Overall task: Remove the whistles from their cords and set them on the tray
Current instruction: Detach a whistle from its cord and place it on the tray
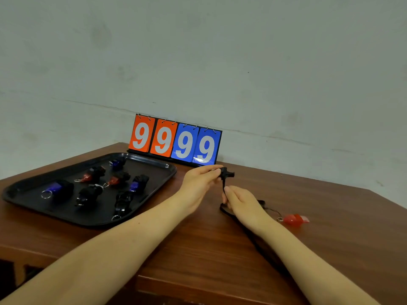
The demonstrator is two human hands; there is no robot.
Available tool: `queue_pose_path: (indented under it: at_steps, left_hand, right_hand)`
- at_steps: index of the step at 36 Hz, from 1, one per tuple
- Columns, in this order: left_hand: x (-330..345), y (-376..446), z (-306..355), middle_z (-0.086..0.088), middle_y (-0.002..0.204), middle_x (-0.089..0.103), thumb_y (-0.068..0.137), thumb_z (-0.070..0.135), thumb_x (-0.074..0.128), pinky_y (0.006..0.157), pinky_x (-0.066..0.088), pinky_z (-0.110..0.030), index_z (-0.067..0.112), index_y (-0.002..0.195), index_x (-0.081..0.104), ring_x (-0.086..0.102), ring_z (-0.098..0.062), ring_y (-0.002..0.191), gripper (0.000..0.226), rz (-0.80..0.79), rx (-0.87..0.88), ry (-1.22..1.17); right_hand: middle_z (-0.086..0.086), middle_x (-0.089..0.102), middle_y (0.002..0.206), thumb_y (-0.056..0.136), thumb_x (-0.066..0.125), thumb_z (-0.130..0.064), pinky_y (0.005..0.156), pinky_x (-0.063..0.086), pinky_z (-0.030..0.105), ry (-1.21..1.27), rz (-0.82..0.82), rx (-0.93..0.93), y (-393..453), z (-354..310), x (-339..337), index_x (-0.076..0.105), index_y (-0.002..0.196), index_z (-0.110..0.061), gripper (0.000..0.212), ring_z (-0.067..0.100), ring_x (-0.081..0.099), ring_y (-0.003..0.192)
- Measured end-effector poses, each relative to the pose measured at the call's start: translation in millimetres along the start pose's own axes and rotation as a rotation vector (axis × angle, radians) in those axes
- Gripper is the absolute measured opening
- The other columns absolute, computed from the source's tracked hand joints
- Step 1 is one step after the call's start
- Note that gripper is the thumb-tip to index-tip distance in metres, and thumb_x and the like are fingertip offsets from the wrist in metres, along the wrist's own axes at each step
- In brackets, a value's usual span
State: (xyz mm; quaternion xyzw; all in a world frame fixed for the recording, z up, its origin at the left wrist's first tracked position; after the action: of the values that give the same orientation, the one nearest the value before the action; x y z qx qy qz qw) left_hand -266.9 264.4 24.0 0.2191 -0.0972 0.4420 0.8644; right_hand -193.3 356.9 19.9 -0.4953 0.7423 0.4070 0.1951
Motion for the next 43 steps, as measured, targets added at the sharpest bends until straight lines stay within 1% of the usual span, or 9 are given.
queue_pose_path:
  at_steps: [4,7,13,19,26,31,36,39,43]
  left_hand:
    - [-5.1,6.7,6.4,0.003,0.102,0.065,0.093,0.011,0.06,0.076,0.052,-0.016,0.026,0.095,0.066,0.062,-0.003,0.088,0.017,0.011,0.123,0.433]
    - [4.8,8.3,10.5,0.013,0.097,0.058,0.093,0.016,0.06,0.075,0.045,-0.01,0.024,0.107,0.067,0.055,0.0,0.09,0.017,-0.06,0.221,0.764]
    - [15.4,4.0,10.3,0.014,0.097,0.053,0.093,0.019,0.06,0.088,0.04,-0.018,0.02,0.113,0.067,0.048,-0.002,0.097,0.022,-0.176,0.295,1.14]
    - [20.9,-2.0,4.9,0.014,0.101,0.062,0.093,0.02,0.061,0.077,0.045,-0.013,0.028,0.109,0.067,0.059,-0.001,0.095,0.02,-0.283,0.187,0.897]
    - [23.3,-11.7,-4.3,-0.005,0.102,0.072,0.093,0.005,0.056,0.079,0.053,-0.019,0.012,0.106,0.069,0.068,-0.011,0.094,0.02,-0.29,-0.07,0.197]
    - [16.3,-5.8,-7.7,-0.01,0.107,0.071,0.094,0.005,0.055,0.076,0.053,-0.018,0.004,0.113,0.067,0.067,-0.011,0.088,0.023,-0.218,-0.124,-0.065]
    - [7.6,0.9,-9.2,-0.013,0.111,0.069,0.093,0.006,0.056,0.077,0.054,-0.019,0.0,0.12,0.062,0.066,-0.013,0.092,0.028,-0.141,-0.101,-0.141]
    - [1.9,3.0,-11.3,-0.015,0.115,0.068,0.093,0.007,0.058,0.077,0.055,-0.02,0.001,0.12,0.063,0.066,-0.015,0.097,0.028,-0.088,-0.082,-0.103]
    - [-3.1,3.7,-8.0,-0.01,0.11,0.069,0.092,0.008,0.059,0.08,0.055,-0.022,0.008,0.11,0.068,0.065,-0.016,0.099,0.02,-0.032,-0.027,0.001]
  right_hand:
    - [-0.008,0.056,0.073,0.103,0.035,-0.026,0.067,0.038,0.02,-0.161,-0.01,-0.082,0.8,-7.6,-0.6,0.05,0.072,-0.027,0.035,0.0,0.051,0.071]
    - [-0.012,0.056,0.071,0.102,0.04,-0.026,0.063,0.036,0.018,-0.17,-0.021,-0.093,-0.5,-7.5,-1.7,0.052,0.073,-0.031,0.032,-0.003,0.052,0.067]
    - [-0.011,0.056,0.067,0.1,0.044,-0.02,0.059,0.038,0.009,0.091,0.138,-0.037,-4.1,-3.5,-26.9,0.063,0.076,-0.016,0.031,-0.007,0.05,0.063]
    - [-0.021,0.052,0.048,0.099,0.048,-0.026,0.058,0.033,0.017,0.184,0.26,0.075,-2.8,13.0,-45.0,0.063,0.072,-0.019,0.031,-0.003,0.044,0.05]
    - [-0.008,0.049,0.049,0.093,0.058,-0.034,0.051,0.037,0.02,0.373,0.311,0.186,-1.6,24.8,-50.1,0.068,0.077,-0.016,0.026,0.007,0.042,0.049]
    - [-0.006,0.043,0.054,0.095,0.054,-0.033,0.048,0.035,0.018,0.376,0.268,0.21,0.4,30.0,-42.3,0.066,0.076,-0.018,0.028,0.008,0.038,0.05]
    - [-0.017,0.054,0.051,0.099,0.049,-0.028,0.059,0.036,0.019,0.207,0.193,0.107,2.1,20.1,-28.2,0.067,0.079,-0.014,0.031,-0.002,0.047,0.051]
    - [-0.016,0.057,0.056,0.1,0.047,-0.025,0.057,0.035,0.01,0.097,0.165,0.051,1.6,13.0,-23.4,0.065,0.08,-0.017,0.028,-0.008,0.05,0.055]
    - [-0.014,0.055,0.067,0.1,0.045,-0.025,0.058,0.035,0.011,-0.061,0.116,-0.015,1.2,4.8,-15.8,0.062,0.082,-0.023,0.024,-0.009,0.051,0.063]
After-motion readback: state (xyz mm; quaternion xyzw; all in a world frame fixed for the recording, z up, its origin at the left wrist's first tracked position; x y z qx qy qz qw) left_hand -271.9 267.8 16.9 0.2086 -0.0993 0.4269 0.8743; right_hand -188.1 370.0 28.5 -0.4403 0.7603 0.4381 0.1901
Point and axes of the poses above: each hand's wrist, its own y-axis towards the middle knuckle, its own x-axis out of the palm, z = x × y, the point moved 8 cm from there along y, towards the middle knuckle
